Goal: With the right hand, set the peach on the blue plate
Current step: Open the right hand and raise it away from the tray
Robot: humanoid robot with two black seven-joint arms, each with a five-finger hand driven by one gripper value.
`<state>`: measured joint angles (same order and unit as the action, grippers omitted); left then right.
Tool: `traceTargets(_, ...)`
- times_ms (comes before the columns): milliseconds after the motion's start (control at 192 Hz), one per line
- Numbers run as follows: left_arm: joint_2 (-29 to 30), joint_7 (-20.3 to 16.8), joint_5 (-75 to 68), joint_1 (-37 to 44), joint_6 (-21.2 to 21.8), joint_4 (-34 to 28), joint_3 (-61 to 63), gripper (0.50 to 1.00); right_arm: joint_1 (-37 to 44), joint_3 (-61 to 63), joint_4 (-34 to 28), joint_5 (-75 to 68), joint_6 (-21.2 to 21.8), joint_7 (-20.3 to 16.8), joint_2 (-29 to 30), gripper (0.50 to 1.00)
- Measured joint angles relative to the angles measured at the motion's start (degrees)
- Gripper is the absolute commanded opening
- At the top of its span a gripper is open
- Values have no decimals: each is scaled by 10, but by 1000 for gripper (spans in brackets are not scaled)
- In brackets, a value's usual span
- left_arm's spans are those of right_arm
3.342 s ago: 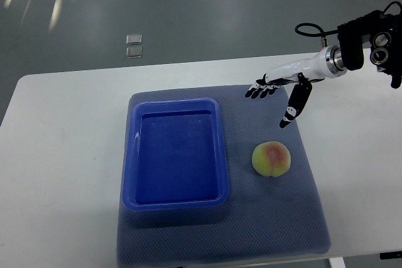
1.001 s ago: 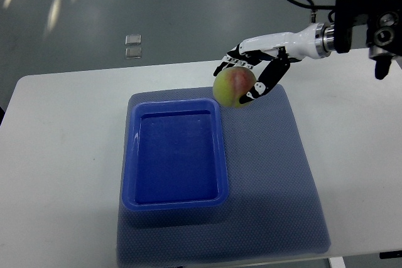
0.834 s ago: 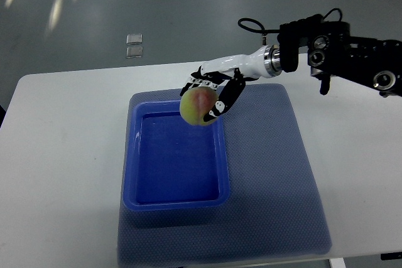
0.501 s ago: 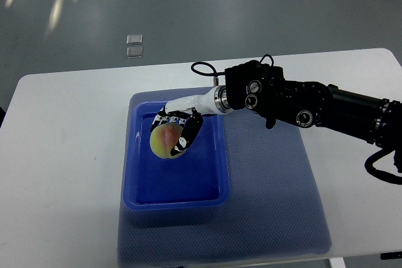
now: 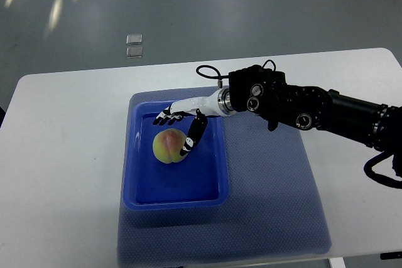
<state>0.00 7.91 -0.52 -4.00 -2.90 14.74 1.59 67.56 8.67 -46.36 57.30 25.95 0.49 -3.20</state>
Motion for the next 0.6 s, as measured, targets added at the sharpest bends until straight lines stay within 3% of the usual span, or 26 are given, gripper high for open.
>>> traceTargets(198,0,0,0,0,0,0,0,1000,40,80,-32,-28,32,0,-93,932)
traceTargets(360,0,0,0,0,0,0,0,1000,27,180,-36,-105,31,2,-168,932)
traceTargets(469,0,0,0,0,0,4,0,1000,-39,259,-31,-167,22,6,-197,932)
traceTargets(600,0,0,-1,0,0,5,0,1000,-152,386,-26,-258,-19,16,-184,932)
